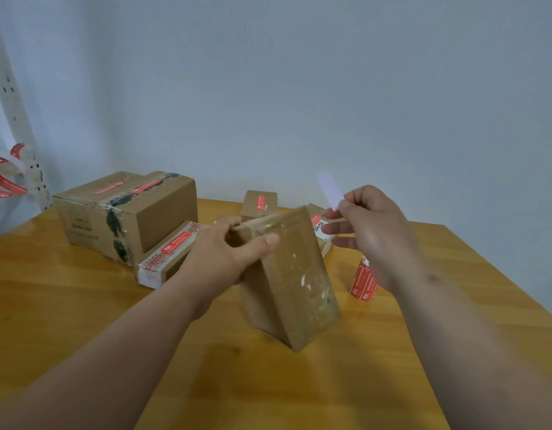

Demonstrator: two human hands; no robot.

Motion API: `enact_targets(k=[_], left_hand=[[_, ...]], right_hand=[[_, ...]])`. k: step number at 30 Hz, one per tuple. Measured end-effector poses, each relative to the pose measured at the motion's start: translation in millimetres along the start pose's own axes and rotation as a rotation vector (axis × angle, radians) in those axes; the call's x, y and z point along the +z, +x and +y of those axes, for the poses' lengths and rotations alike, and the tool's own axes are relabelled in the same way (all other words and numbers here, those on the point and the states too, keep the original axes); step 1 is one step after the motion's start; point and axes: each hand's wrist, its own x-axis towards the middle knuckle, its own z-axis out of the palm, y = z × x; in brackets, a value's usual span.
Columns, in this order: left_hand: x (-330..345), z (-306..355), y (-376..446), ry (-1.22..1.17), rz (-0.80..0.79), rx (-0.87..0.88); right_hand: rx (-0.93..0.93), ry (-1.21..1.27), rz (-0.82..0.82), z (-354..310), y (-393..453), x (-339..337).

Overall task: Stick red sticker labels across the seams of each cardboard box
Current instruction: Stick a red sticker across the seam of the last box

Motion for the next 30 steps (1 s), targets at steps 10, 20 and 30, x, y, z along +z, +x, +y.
enact_targets(k=[10,20,30], left_hand=[[5.9,-1.4,-7.8,-0.292,-0.008,-0.477],[3.3,-14.1,-17.6,0.061,-0.125,-0.587],[-7.1,-10.2,-11.7,0.542,-0.208,-0.409]], right_hand=[[0.112,-0.051,-0.007,24.3,-2.4,20.1],[0.077,-0.324,-0.148,48.9,-9.8,34.0],[0.032,-0.244,-0.098,57.9,-1.0,20.2]])
